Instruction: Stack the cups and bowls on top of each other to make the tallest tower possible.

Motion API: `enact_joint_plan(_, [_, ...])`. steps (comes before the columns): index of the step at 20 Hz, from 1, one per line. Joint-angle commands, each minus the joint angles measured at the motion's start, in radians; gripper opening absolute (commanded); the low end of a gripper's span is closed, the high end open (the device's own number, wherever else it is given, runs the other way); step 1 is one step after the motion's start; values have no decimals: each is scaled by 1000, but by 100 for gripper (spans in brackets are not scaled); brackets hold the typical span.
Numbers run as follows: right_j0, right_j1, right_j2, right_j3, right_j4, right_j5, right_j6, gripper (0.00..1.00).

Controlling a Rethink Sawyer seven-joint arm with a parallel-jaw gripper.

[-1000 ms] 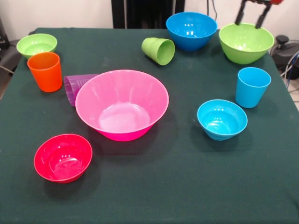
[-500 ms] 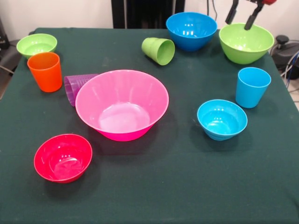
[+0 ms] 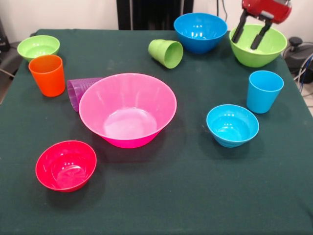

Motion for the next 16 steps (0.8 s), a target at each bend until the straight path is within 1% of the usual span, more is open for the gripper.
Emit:
enact_joint_plan(1, [-40, 115, 73, -107, -63, -55, -22, 100])
enact_joint_plan(3, [-105, 102, 137, -74, -45, -117, -63, 100])
enact_joint_plan(4, [-219, 91, 261, -14, -21, -188, -130, 100])
enact_joint_plan(6, [-320, 71, 380, 42, -18, -208, -203, 100])
enact_joint_plan(7, [-354, 59, 424, 63, -17, -197, -228, 100])
enact_joint_plan(9, [-399, 34, 488, 96, -24, -171, -260, 100])
enact_joint_plan(10, [-411, 22, 506, 112, -30, -165, -263, 100])
enact_joint_plan(13, [-414, 1, 520, 122, -60, -154, -243, 100])
enact_joint_plan(16, [-420, -3, 530, 122, -84, -141, -235, 100])
